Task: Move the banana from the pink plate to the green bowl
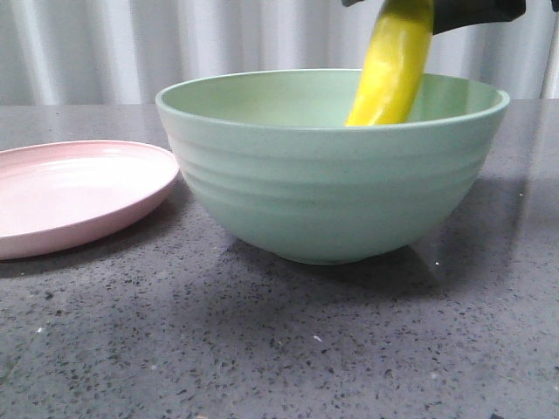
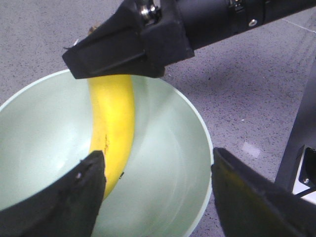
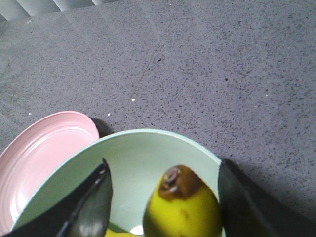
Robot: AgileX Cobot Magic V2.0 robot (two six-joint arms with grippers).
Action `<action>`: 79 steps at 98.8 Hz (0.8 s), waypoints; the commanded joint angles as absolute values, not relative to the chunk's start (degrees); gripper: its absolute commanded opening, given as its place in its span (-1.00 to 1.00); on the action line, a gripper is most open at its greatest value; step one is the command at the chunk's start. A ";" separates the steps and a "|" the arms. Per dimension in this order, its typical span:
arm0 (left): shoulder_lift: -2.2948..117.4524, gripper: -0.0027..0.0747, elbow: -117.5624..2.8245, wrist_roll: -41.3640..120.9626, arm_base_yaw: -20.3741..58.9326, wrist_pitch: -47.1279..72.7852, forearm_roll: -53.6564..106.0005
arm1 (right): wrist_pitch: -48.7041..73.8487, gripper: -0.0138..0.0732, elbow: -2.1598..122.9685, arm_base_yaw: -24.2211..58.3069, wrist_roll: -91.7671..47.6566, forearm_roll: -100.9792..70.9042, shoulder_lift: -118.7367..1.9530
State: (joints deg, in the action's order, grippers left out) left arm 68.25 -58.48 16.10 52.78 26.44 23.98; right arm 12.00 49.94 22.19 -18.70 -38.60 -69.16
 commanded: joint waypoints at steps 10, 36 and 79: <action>66.81 0.00 -60.51 16.03 52.81 21.67 25.40 | 8.41 0.20 51.71 22.10 -19.44 -33.51 -64.12; 63.85 -0.98 -60.51 16.03 52.81 19.52 25.37 | 12.37 -0.38 51.71 22.10 -19.44 -29.21 -56.07; 49.64 -0.98 -49.46 16.03 52.81 9.38 20.85 | 18.71 -0.83 49.76 22.10 -19.44 -25.40 -43.67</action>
